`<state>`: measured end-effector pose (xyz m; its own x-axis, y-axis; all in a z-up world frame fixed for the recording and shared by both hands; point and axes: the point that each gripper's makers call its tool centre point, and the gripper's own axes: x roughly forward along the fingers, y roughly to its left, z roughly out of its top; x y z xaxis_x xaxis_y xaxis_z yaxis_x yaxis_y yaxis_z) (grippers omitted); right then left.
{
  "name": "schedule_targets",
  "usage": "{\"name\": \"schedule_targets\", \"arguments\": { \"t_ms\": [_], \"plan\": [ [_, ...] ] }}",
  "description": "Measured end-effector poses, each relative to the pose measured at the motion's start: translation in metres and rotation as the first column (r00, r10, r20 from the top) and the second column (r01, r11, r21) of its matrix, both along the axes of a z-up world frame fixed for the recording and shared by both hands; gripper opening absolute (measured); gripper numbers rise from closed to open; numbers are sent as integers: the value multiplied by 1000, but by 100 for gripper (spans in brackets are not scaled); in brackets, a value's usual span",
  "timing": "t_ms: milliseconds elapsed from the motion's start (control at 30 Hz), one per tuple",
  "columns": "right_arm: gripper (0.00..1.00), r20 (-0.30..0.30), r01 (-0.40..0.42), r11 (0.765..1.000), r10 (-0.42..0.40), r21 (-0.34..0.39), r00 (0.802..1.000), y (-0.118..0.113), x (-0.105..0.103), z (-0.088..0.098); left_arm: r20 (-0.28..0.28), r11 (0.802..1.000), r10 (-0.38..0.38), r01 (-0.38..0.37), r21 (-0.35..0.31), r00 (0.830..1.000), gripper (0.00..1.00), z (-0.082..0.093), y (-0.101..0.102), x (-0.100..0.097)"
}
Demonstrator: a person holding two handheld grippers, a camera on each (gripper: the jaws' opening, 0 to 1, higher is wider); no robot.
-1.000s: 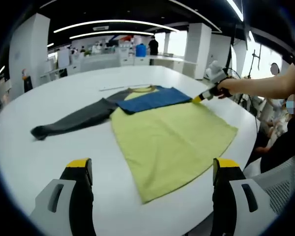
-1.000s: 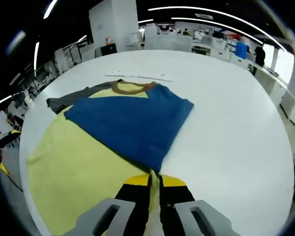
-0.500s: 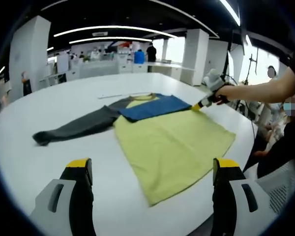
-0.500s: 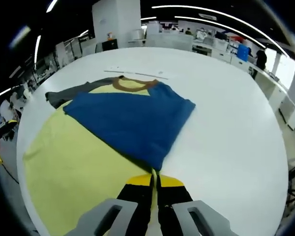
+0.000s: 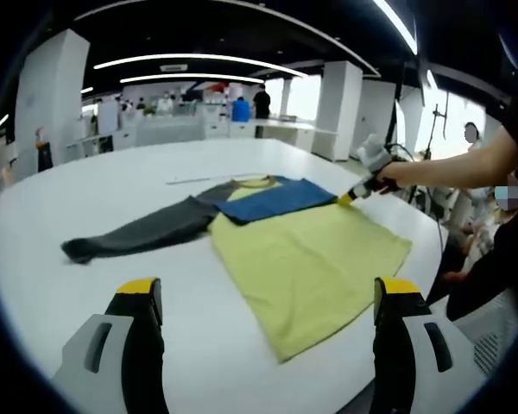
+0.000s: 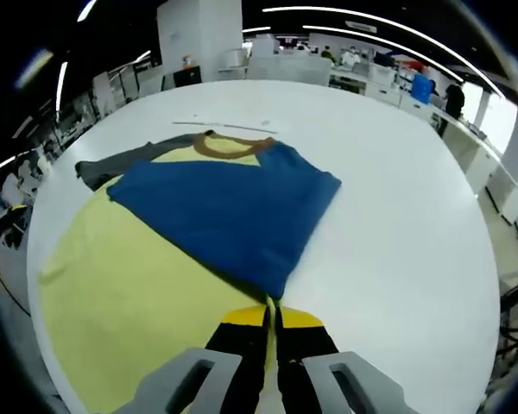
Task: Fold the garment on the visible template until the final outline fits inside the template.
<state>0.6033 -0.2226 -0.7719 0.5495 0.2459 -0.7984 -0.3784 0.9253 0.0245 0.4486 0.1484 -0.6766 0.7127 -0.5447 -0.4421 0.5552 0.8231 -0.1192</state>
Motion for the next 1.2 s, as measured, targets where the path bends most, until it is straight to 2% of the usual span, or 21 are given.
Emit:
{"name": "schedule_targets", "arguments": {
  "t_ms": [233,333,433,600,700,800,1000,1100,1200],
  "plan": [
    [1,2,12,1000,-12,-16,1000,-8,0,1,-5,1000,2,-2,5,1000,99,-1,1,-1],
    [12,27,30,1000,-30,8,999,-9,0,7,-9,1000,6,-6,10,1000,99,-1,3,-1],
    [27,35,39,995,-42,93,998,-2,-1,14,-13,1000,9,-9,14,1000,99,-2,5,0],
    [52,75,-26,994,18,107,997,5,-4,27,-12,1000,17,-17,15,1000,99,-1,9,3],
    [64,98,-64,985,49,162,994,18,-13,41,-11,1000,21,-20,14,1000,99,-1,11,6],
    [71,132,-115,977,93,178,987,27,-17,51,-12,1000,23,-23,17,1000,99,0,11,6],
    [89,216,-235,943,184,236,959,56,-35,80,-13,999,44,-43,23,999,98,0,19,11],
    [93,252,-292,925,230,244,940,68,-50,94,-16,998,63,-63,22,998,97,1,25,14],
    [96,271,-320,914,251,251,929,75,-61,104,-19,997,78,-78,21,997,97,2,30,17]
  ]
}}
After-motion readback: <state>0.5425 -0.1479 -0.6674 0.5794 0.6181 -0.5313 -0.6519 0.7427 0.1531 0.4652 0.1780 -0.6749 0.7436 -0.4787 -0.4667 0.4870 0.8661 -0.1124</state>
